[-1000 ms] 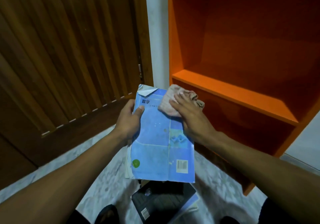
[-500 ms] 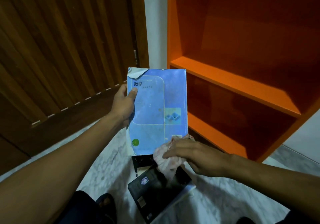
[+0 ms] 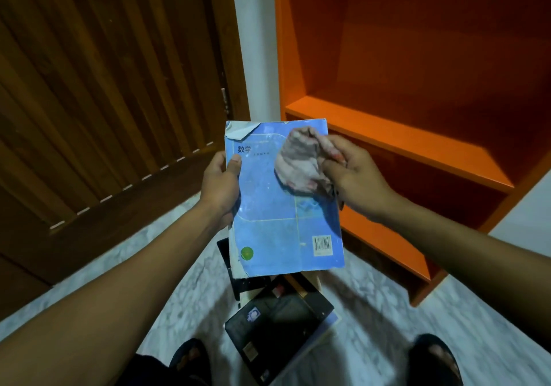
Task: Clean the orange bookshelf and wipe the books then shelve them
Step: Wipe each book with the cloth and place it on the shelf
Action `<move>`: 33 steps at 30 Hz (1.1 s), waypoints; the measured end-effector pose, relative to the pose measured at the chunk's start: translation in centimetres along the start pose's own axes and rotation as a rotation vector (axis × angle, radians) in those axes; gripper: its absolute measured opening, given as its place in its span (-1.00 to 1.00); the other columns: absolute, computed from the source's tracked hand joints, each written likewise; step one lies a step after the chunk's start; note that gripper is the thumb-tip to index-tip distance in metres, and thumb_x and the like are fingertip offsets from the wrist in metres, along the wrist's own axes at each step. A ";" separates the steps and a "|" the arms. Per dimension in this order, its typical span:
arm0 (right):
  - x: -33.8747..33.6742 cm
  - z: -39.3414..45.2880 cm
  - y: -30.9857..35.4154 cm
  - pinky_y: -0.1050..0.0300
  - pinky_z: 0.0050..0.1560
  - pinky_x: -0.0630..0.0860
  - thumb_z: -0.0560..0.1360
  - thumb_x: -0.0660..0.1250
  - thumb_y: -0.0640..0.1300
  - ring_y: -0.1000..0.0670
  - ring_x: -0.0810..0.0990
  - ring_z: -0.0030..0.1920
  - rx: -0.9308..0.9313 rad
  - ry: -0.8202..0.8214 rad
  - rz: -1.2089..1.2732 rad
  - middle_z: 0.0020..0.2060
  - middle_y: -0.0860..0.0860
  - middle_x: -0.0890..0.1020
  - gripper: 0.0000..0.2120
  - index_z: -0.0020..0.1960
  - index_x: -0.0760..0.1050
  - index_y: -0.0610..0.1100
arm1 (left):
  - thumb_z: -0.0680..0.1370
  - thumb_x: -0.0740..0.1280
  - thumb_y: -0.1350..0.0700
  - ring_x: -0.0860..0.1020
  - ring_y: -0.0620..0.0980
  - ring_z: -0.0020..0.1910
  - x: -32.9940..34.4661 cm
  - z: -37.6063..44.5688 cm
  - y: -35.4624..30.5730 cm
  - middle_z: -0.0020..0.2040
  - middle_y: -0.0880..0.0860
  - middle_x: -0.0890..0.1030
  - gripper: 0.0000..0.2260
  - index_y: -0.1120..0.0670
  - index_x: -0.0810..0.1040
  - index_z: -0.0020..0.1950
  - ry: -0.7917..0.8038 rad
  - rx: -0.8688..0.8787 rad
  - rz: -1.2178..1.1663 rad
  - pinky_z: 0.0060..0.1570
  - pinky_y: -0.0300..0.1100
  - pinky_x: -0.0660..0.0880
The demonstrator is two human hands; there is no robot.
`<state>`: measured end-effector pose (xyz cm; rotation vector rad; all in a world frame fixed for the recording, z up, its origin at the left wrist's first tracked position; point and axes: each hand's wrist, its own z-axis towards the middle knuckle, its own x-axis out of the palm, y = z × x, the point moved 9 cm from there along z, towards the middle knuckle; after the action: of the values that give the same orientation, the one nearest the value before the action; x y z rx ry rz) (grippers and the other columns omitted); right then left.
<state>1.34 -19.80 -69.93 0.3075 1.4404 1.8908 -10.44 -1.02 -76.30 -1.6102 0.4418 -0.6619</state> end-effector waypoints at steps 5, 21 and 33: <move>-0.6 0.8 1.6 -0.03 0.10 0.54 0.58 0.13 -0.22 0.06 0.55 0.23 -0.166 -0.148 -0.337 0.29 -0.07 0.56 -0.54 0.48 0.36 -0.08 | 0.71 0.14 0.05 0.68 0.11 0.05 1.7 -1.8 -0.1 0.06 0.06 0.68 -0.83 0.02 0.51 0.13 0.064 -0.003 -0.007 0.10 0.16 0.60; 9.1 -12.6 -2.6 0.02 0.50 0.19 0.53 0.13 -0.41 -0.14 0.29 0.49 -0.595 0.599 -0.766 0.42 -0.06 0.47 -0.58 0.28 0.57 -0.16 | 0.70 0.15 0.03 0.65 0.19 0.12 1.8 -1.3 0.2 0.14 0.10 0.67 -0.82 0.00 0.54 0.08 0.014 -0.128 -0.329 0.13 0.22 0.56; -4.8 -7.6 -5.1 0.19 -0.45 0.53 0.65 0.19 -0.20 0.14 0.59 -0.43 0.309 -0.423 0.065 -0.15 -0.11 0.52 -0.86 0.19 0.40 -0.12 | 0.69 0.19 0.02 0.67 0.17 0.09 -1.0 -1.6 1.6 0.13 0.11 0.68 -0.83 0.04 0.53 0.13 0.038 -0.179 -0.182 0.13 0.22 0.57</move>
<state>2.36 -28.08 -76.03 0.8564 1.4309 1.5261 -12.05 -1.82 -77.94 -1.8248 0.3939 -0.8099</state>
